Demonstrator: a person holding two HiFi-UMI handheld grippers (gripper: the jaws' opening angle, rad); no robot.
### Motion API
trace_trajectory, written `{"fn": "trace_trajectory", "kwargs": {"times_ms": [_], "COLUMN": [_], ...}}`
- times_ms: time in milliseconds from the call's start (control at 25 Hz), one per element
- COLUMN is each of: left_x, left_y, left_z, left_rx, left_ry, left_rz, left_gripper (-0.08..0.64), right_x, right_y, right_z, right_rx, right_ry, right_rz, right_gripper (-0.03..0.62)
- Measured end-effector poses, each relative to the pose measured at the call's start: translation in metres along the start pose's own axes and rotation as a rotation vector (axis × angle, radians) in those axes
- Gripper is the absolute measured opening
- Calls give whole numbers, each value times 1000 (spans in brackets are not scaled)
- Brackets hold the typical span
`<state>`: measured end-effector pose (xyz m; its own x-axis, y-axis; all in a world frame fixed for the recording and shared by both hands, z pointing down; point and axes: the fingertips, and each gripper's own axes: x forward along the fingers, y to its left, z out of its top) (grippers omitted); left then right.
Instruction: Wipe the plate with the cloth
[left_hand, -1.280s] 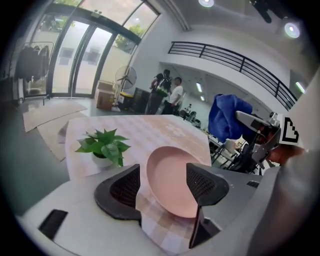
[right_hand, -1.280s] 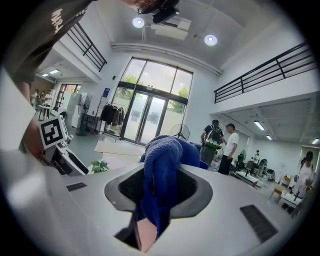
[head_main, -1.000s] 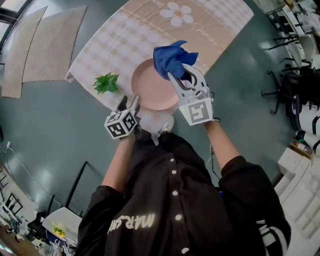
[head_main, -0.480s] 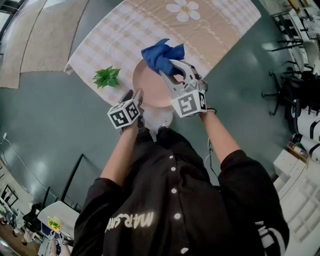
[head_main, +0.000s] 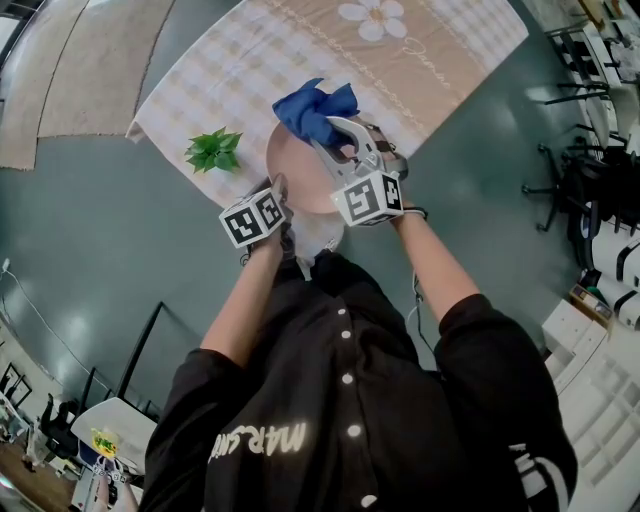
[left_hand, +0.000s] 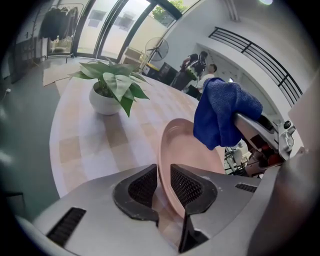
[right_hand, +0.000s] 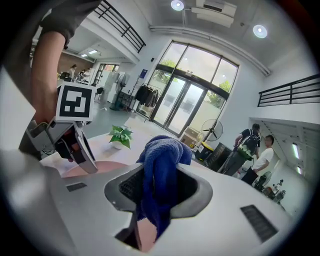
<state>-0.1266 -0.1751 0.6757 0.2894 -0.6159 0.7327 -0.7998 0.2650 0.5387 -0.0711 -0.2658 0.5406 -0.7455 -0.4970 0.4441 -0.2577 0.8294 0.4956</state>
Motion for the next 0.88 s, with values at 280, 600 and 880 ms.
{"fn": "trace_trajectory", "kwargs": {"times_ms": [280, 600, 880], "left_x": [4, 5, 7], "left_y": [4, 5, 6], "left_z": [-3, -3, -3], "left_rx": [-32, -68, -81], "left_ry": [21, 28, 29], "left_rz": [21, 36, 28], "left_gripper": [66, 42, 40], "right_x": [15, 34, 53], "right_y": [15, 27, 39], "right_z": [-11, -21, -29], "right_rx": [-17, -10, 19], "right_ry": [30, 78, 121], "right_rz": [52, 120, 177], "right_gripper": [110, 110, 110]}}
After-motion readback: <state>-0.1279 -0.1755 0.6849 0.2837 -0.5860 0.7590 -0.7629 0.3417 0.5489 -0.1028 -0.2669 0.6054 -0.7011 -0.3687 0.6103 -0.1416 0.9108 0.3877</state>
